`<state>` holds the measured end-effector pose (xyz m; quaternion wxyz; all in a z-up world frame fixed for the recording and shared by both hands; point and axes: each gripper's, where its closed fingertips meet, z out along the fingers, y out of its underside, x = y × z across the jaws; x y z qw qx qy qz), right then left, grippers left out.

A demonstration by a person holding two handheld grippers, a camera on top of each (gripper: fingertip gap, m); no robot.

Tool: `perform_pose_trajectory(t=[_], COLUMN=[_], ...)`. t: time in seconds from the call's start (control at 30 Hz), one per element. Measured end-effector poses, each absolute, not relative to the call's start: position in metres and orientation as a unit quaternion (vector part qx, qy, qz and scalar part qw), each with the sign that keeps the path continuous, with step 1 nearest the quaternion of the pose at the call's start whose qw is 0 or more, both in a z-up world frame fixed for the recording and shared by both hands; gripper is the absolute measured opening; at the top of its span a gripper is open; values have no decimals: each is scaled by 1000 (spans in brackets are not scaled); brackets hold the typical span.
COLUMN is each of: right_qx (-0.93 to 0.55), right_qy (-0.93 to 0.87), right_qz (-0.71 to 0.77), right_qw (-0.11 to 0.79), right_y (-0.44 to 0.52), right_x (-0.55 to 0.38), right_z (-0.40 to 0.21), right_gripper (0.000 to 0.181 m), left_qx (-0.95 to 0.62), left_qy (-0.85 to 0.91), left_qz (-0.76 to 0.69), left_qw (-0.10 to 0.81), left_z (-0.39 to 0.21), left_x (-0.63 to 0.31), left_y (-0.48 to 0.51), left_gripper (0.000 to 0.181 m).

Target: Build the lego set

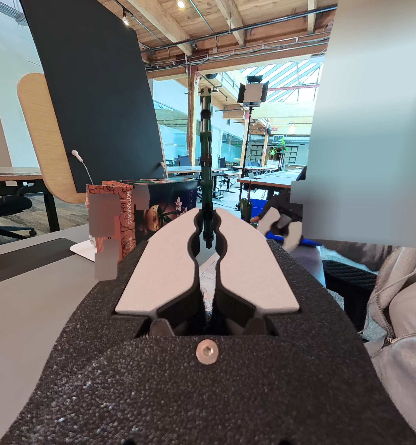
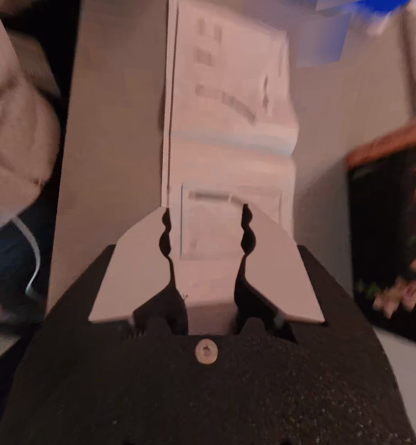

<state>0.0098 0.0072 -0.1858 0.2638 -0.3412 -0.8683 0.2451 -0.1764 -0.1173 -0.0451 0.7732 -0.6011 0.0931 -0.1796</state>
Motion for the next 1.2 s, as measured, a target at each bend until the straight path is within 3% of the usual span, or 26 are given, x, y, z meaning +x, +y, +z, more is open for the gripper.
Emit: perform_pose_trajectory(t=[0.07, 0.2, 0.4, 0.57, 1.07, 1.2], right_qx=[-390, -392, -347, -370, -368, -364], right_qy=[-877, -894, -912, -913, -913, -906], right_qz=[196, 172, 100, 75, 84, 77], right_qw=[199, 135, 195, 153, 154, 202], right_y=[32, 44, 43, 46, 50, 52], right_x=[45, 86, 79, 89, 82, 71], right_z=[-204, -228, -232, -251, -253, -242], right_gripper=[68, 54, 31, 36, 3, 0], left_qx=[-598, -602, -603, -599, -596, -594], left_qy=[92, 95, 99, 96, 92, 92], left_qz=[-187, -187, -182, -190, -186, -185], left_qw=[774, 771, 771, 772, 776, 778], left_z=[-45, -46, -44, -45, -44, -43], left_x=[-176, -173, -170, -171, -175, -175], left_y=[-116, -112, -112, -111, -113, -114], left_gripper=[6, 7, 7, 6, 7, 7])
